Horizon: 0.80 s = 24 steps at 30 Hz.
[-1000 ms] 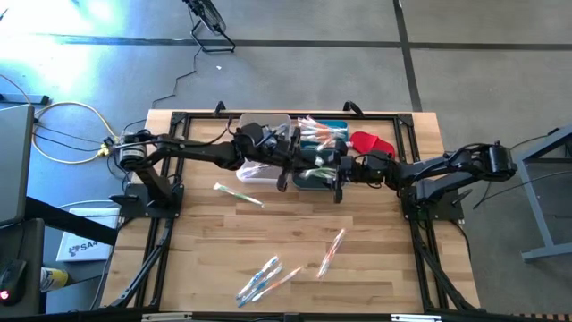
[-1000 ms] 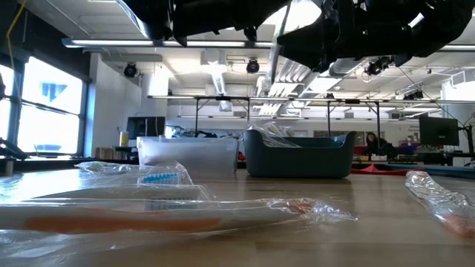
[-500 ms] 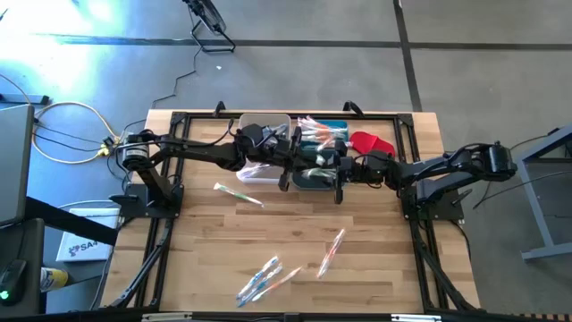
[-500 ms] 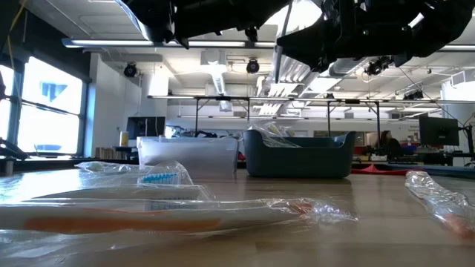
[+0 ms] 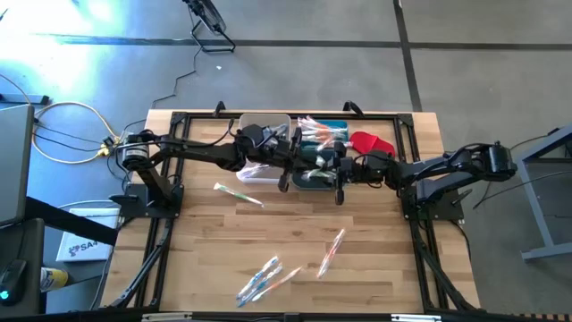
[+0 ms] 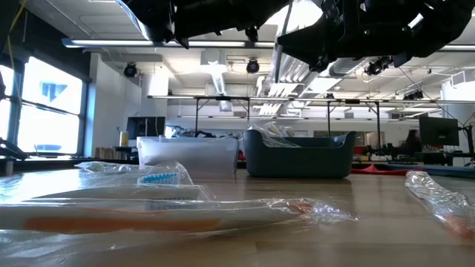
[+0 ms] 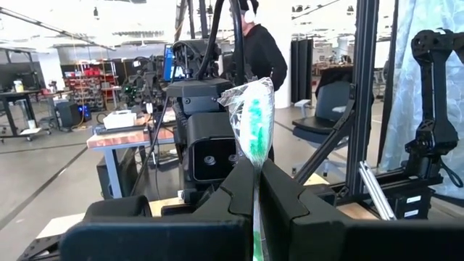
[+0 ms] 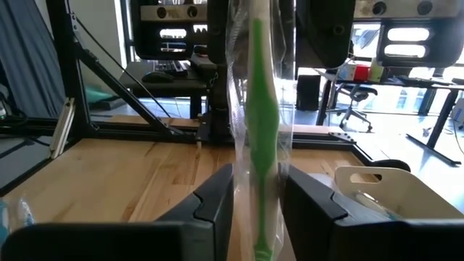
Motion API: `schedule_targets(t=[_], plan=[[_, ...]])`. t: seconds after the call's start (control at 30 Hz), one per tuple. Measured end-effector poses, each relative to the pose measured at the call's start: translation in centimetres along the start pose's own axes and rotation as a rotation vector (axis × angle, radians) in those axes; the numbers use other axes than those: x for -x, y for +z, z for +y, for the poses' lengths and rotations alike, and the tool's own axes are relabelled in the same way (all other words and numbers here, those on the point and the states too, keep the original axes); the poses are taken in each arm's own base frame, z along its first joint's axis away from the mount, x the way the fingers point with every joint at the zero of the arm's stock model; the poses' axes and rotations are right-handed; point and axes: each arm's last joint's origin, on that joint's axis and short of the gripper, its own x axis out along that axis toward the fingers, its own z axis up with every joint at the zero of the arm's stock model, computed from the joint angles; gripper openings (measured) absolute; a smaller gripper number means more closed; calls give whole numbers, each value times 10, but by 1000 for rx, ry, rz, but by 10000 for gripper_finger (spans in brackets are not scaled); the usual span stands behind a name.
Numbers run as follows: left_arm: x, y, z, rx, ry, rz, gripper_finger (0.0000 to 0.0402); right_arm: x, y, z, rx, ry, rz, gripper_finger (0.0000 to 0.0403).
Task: Pick & Place Toothbrushes
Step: Put the green toothbrush into the green bin
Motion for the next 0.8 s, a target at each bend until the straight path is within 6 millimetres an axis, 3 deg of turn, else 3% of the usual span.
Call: schedule_targets(t=[0.6,0.8], plan=[[0,-3,0,10,4,30,0,0,-1,0,18,2,6,171],[0,-2,0,8,4,25,0,0,-1,0,19,3,6,176]])
